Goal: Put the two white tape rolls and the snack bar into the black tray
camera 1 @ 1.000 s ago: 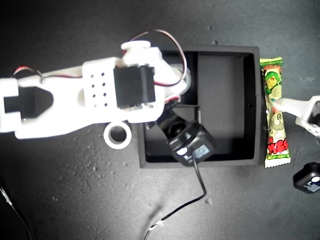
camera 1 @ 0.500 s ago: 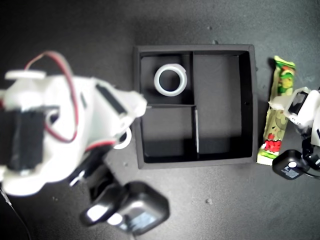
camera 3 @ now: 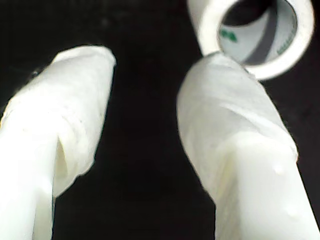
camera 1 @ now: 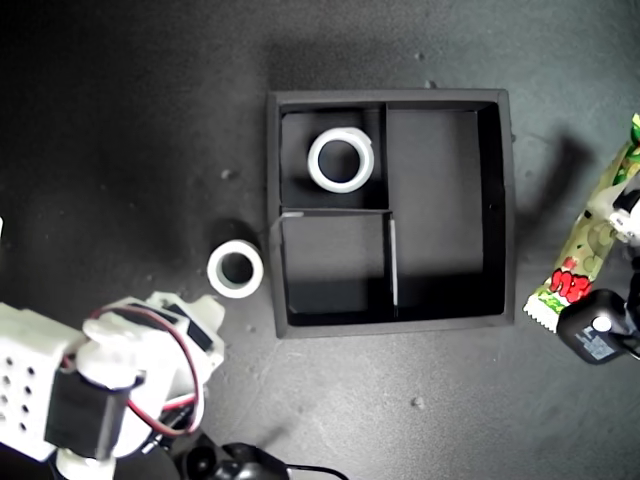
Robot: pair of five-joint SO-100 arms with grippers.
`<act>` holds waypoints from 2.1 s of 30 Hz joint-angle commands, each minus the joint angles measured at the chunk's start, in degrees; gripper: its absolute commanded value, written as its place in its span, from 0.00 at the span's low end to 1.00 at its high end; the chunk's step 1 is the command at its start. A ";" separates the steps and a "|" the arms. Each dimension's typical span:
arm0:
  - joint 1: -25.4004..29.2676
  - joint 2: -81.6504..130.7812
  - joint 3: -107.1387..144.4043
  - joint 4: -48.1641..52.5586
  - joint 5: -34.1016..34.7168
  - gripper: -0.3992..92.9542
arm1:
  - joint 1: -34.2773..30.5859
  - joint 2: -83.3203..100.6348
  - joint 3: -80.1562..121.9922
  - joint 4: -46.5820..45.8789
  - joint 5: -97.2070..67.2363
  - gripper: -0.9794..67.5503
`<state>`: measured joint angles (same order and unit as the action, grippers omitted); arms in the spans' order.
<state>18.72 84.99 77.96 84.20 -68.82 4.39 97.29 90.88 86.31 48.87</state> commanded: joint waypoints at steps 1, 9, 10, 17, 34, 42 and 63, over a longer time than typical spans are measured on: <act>-0.26 4.13 5.80 -6.86 -0.79 0.11 | 0.62 0.35 -5.89 -4.04 0.53 0.01; -1.32 5.54 11.87 -15.91 0.88 0.11 | 0.88 0.26 -2.37 -20.83 -31.82 0.01; -1.58 5.36 12.04 -16.35 1.23 0.11 | 0.97 0.26 -1.85 -22.76 -35.16 0.01; -2.81 3.43 12.39 -18.46 2.72 0.11 | 1.14 0.18 0.62 -38.67 -49.57 0.01; -4.66 0.00 14.85 -20.39 3.34 0.13 | -0.53 -5.10 2.20 -50.10 -55.28 0.01; -5.54 -1.14 14.68 -20.48 3.96 0.13 | 1.14 -5.19 5.19 -52.12 -54.49 0.01; -6.42 -6.50 8.61 -17.93 2.90 0.00 | 4.22 -4.13 2.90 -44.30 -52.56 0.20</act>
<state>13.10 74.53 89.74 64.51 -65.74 8.61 91.58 98.35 38.50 -5.62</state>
